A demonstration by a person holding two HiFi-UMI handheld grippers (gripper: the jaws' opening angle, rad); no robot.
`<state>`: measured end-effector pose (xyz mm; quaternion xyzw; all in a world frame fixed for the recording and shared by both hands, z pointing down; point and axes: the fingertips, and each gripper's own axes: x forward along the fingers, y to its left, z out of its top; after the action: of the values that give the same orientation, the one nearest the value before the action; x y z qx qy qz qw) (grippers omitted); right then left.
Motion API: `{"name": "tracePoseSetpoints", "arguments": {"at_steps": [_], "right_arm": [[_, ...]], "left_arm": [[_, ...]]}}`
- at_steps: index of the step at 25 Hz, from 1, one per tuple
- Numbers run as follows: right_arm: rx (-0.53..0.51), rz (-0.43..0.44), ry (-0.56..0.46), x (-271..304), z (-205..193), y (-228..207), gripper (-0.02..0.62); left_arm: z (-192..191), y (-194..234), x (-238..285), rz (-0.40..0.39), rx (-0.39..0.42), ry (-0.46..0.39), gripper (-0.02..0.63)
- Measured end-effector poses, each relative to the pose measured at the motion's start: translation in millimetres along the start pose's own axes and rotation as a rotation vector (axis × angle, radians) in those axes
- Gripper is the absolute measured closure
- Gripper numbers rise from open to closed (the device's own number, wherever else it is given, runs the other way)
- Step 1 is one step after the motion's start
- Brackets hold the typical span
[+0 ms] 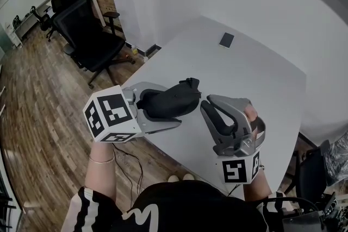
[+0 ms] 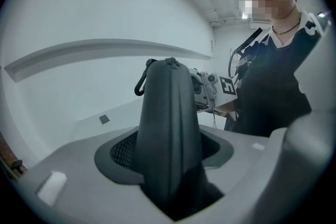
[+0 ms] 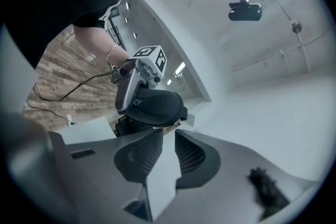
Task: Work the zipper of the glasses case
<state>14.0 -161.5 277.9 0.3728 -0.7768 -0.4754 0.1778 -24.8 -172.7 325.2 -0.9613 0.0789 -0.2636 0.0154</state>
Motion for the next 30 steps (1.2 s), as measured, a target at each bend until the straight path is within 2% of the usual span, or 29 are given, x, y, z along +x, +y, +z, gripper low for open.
{"name": "tracePoseSetpoints", "arguments": {"at_steps": [5,11,17,19,24,30], "right_arm": [[0.041,-0.036,-0.02,4,8,-7,0.534],[0.095,-0.064,-0.051,4,9,-15,0.534],[0.126,-0.102,-0.083,-1,12,-25,0.534],[0.093,-0.095,-0.087,0,14,-24,0.534],[-0.07,-0.073,-0.084,1,19,-12,0.542],[-0.115,-0.037,-0.109,-1,24,-4,0.584]], "left_arm": [[5,-2,1,-0.004,0.012,-0.009,0.318],[14,-7,0,-0.045,0.007,-0.068,0.318],[8,-5,1,-0.03,0.007,-0.032,0.318],[6,-6,0,-0.036,0.005,-0.025,0.318],[-1,-9,-3,-0.042,-0.002,0.017,0.318],[-8,-18,-9,-0.071,0.004,0.046,0.319]]}}
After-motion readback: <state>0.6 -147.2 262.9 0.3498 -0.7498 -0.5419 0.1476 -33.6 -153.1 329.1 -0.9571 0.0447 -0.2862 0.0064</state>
